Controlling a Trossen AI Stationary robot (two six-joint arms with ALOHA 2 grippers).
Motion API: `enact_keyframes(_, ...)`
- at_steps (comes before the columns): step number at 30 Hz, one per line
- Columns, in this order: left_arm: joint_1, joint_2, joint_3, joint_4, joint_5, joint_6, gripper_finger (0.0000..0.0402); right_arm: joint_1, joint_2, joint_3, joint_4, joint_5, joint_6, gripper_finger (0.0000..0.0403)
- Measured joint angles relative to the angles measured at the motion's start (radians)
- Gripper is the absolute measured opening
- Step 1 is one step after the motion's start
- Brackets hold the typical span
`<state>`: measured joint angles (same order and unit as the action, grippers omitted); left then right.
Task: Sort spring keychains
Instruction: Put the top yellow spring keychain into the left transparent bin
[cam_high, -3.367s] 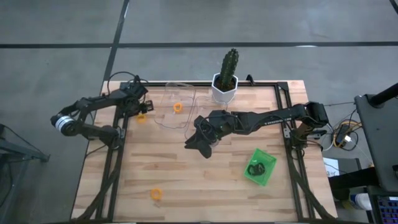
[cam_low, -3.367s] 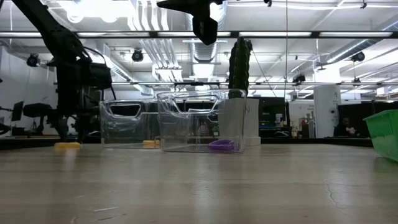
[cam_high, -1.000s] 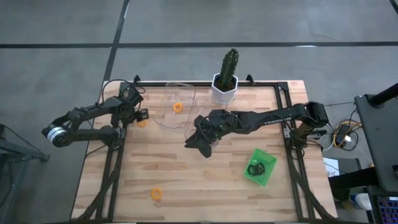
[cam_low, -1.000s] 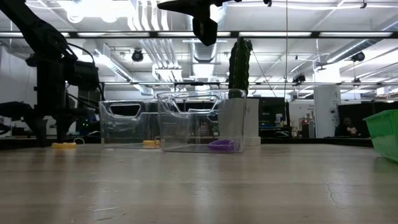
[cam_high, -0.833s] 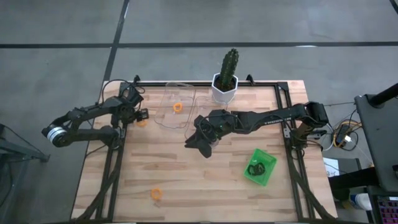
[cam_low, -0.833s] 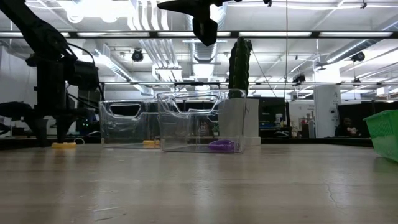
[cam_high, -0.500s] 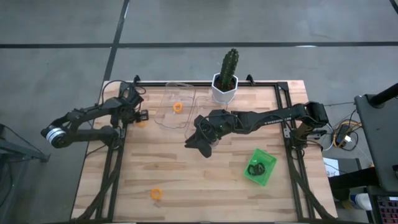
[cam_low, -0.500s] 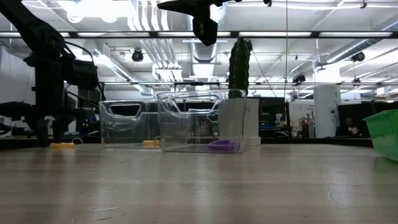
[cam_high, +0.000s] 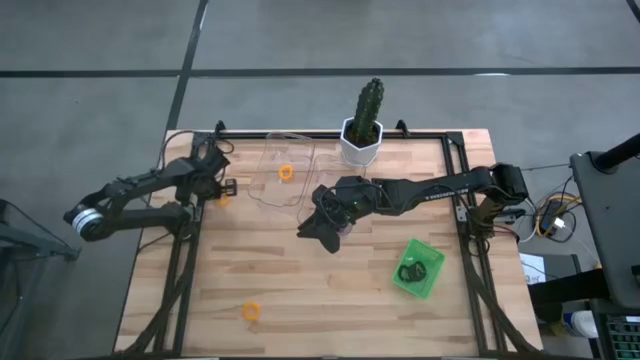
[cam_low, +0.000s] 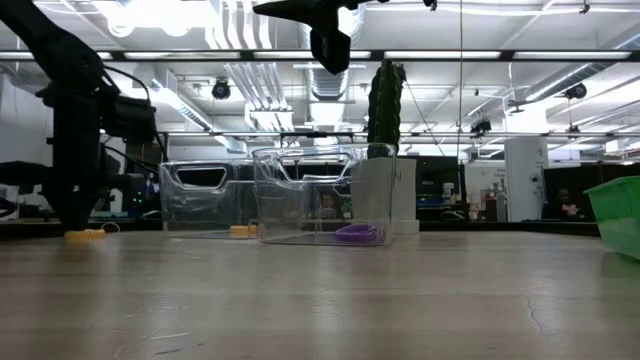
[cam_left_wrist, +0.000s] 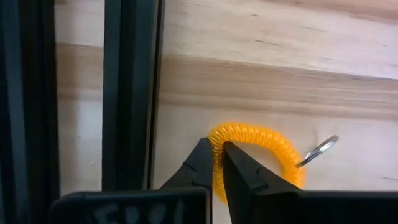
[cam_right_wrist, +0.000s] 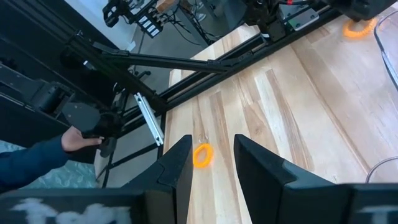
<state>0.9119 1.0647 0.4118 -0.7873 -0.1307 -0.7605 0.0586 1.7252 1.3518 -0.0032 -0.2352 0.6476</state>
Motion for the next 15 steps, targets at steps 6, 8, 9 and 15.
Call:
enact_keyframes(6,0.000,-0.039,0.037,-0.024,0.034,-0.024,0.0013,0.000,0.000,0.000,0.001,0.000,0.000,0.0111)
enact_keyframes(8,0.000,-0.053,0.055,-0.020,0.048,-0.024,0.0013,0.000,0.000,0.000,0.001,0.000,0.004,0.0111)
enact_keyframes(9,0.000,-0.057,0.064,-0.030,0.051,-0.024,0.0013,0.000,0.000,0.000,0.001,0.000,0.005,0.0111)
enact_keyframes(15,0.000,-0.081,0.154,-0.112,0.051,-0.013,0.0012,0.000,0.000,0.000,0.000,0.000,0.007,0.0111)
